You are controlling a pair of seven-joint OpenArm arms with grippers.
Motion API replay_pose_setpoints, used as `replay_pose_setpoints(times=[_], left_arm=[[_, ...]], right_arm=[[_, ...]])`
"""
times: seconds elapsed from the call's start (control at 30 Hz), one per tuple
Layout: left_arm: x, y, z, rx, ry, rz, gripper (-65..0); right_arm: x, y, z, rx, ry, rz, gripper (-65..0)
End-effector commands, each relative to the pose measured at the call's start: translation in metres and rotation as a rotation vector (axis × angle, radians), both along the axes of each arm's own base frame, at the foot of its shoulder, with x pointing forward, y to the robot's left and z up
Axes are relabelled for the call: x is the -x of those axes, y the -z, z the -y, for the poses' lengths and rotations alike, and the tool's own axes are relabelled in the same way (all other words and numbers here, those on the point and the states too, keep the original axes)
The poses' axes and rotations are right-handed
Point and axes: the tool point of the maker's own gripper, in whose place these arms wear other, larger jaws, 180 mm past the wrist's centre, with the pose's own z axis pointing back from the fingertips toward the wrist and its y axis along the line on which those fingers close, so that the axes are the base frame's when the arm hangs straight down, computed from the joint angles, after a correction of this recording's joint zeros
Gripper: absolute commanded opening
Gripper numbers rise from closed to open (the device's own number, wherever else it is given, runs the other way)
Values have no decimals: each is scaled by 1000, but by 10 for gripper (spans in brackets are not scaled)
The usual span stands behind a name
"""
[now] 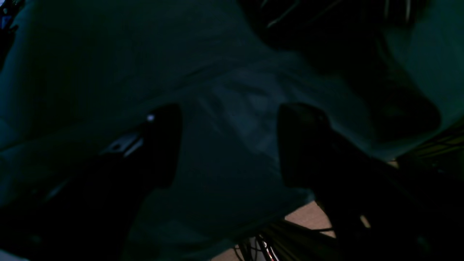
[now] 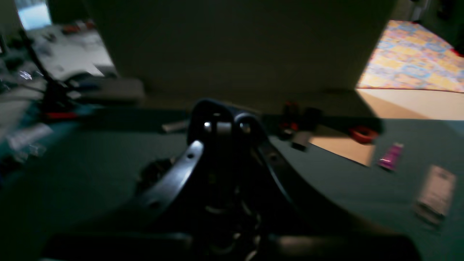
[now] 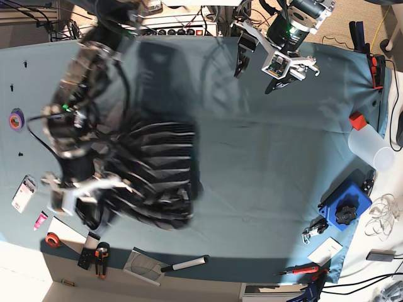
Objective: Layout the t-shirt on the table in an organized manner, then fold the t-shirt properly
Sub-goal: 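Lift the shirt with the right gripper and shake it out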
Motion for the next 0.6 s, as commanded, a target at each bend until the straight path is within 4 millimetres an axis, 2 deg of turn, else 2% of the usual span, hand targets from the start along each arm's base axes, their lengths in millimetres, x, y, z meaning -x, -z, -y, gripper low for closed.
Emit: replay_pose_setpoints(times=[0.0,0.1,0.17,0.33,0.47,0.57], left_arm=[[-3,-11,1,24,-5,37,-236],[-2,-11,1,23,-5,37,-236],[-2,-11,1,23,-5,37,-236],[-2,-11,1,23,-5,37,-236],[-4,-10,-2,0,-16,42,-236],[-12,-3,-30,-126,-134,51,-236]], right_arm=[[1,-16,1,22,-6,57,-650],[4,-8,12,84,27,26,-650],[4,-9,16,104,37,31,-650],[4,-15,8,70,-3,63,-650],[5,-15,-29,79,-182,72,-650],[7,-10,-64,111,-304,62,-650]])
